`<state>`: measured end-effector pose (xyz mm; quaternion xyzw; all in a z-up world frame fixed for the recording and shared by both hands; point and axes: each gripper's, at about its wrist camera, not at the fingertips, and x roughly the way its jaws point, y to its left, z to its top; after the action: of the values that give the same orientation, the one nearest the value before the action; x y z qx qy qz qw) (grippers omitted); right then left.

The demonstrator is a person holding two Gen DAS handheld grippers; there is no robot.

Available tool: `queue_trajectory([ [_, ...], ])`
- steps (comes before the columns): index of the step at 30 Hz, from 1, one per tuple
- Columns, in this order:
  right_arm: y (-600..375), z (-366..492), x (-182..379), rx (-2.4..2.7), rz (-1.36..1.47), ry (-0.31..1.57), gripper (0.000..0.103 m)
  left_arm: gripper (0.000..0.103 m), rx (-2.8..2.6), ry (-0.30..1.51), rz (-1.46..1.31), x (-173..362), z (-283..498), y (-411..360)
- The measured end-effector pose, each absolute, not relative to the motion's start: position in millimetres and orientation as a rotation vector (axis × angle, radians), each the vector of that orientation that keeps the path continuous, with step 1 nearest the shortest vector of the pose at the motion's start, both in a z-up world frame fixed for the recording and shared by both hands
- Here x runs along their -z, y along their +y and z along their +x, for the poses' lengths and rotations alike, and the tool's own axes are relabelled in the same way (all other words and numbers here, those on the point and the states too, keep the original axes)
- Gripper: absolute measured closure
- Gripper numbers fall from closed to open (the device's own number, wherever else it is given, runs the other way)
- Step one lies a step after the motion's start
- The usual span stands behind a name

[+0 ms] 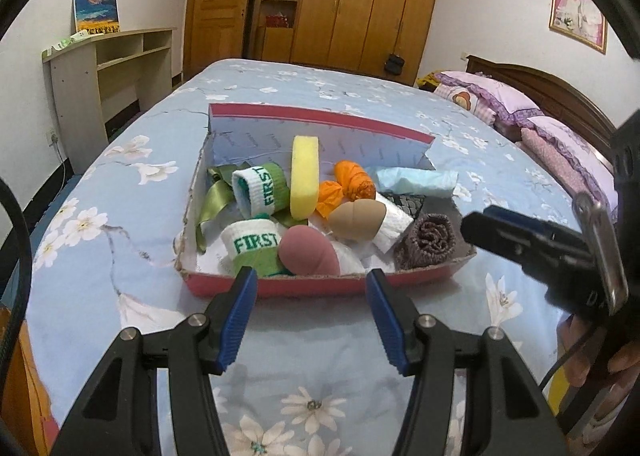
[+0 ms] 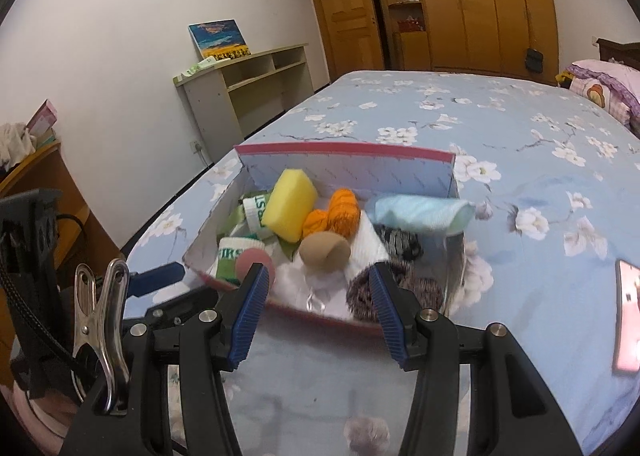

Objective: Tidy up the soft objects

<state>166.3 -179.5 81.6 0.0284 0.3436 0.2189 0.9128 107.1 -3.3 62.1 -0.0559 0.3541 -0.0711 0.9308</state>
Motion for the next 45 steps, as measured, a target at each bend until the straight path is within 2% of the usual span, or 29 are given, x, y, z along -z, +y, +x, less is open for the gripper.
queue_trajectory([
  [18, -179, 112, -56, -0.345, 0.065, 0.705, 0.049, 0.044, 0.099, 0.748, -0.101, -47, 78, 2],
  [45, -179, 143, 19, -0.208, 0.026, 0.792, 0.049, 0.043, -0.020, 0.835, -0.078, 20, 117, 4],
])
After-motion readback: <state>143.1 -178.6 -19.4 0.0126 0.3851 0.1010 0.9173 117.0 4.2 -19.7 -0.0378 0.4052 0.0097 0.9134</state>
